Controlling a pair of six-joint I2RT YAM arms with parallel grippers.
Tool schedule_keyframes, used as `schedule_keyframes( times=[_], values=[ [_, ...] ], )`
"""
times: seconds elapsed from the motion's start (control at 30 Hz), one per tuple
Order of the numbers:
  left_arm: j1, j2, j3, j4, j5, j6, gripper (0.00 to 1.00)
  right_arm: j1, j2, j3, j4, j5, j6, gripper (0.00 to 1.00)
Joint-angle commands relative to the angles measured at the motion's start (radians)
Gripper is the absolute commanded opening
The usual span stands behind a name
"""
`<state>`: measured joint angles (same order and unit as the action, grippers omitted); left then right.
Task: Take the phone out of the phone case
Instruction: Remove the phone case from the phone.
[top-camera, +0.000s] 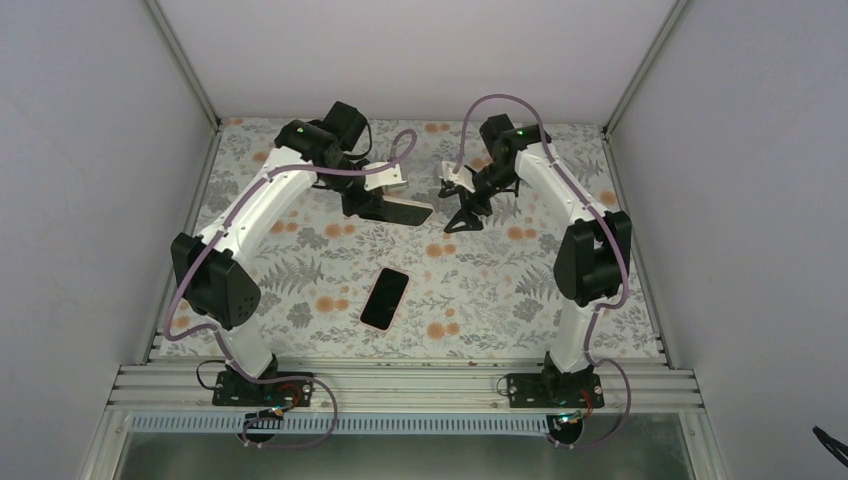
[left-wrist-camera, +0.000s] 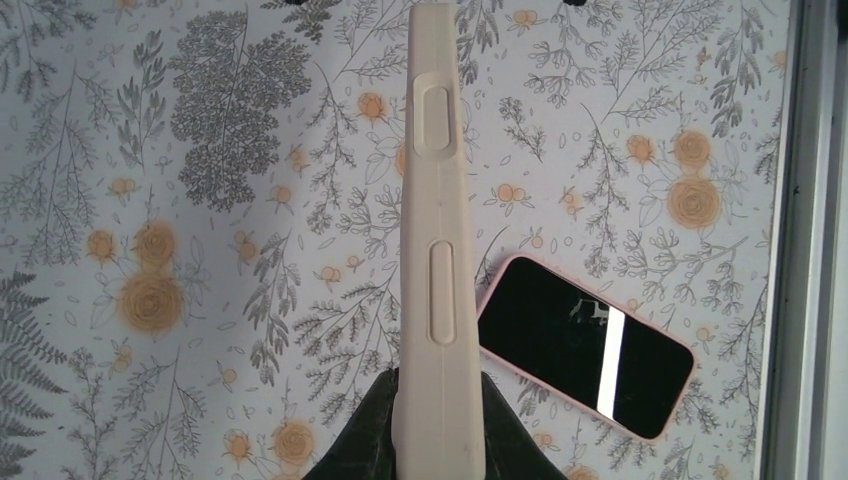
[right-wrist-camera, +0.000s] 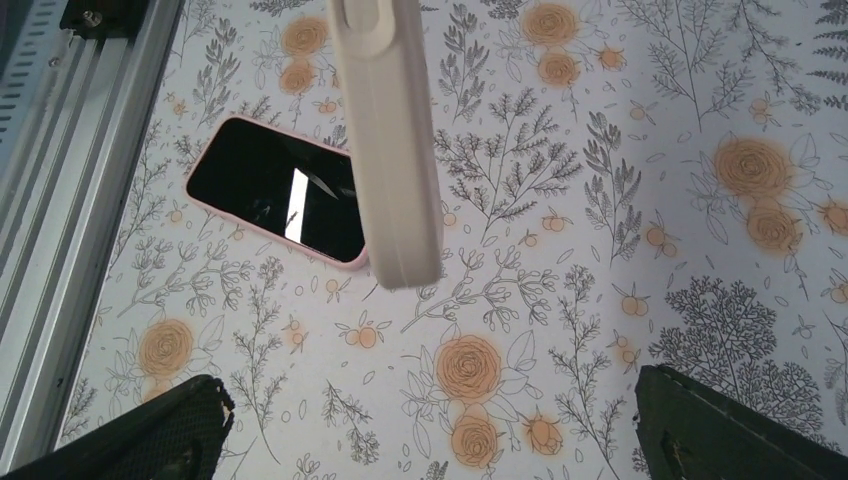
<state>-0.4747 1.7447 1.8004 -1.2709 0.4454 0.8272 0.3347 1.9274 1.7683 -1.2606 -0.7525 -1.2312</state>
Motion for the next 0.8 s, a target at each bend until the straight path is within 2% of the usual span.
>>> schedule_keyframes(
  times=[0.0, 0.37, 0.57, 0.77],
  values=[
    [-0.027, 0.001, 0.012, 0.052, 0.009, 0.000, 0.02, 0.012, 0.020, 0.025, -0.024, -0.056, -0.016, 1.00],
    [-0.078, 0.018, 0.026, 0.026, 0.015, 0.000, 0.02, 0.006, 0.051, 0.070, 0.090, -0.040, 0.060, 1.00],
    [-0.088, 0.010, 0.032, -0.003, 0.031, 0.011, 0.02, -0.025, 0.093, 0.108, 0.067, -0.046, 0.028, 1.00],
    [-0.147, 0.012, 0.001, -0.069, 0.038, 0.030, 0.02, -0.054, 0.153, 0.207, 0.035, -0.042, 0.019, 1.00]
  ],
)
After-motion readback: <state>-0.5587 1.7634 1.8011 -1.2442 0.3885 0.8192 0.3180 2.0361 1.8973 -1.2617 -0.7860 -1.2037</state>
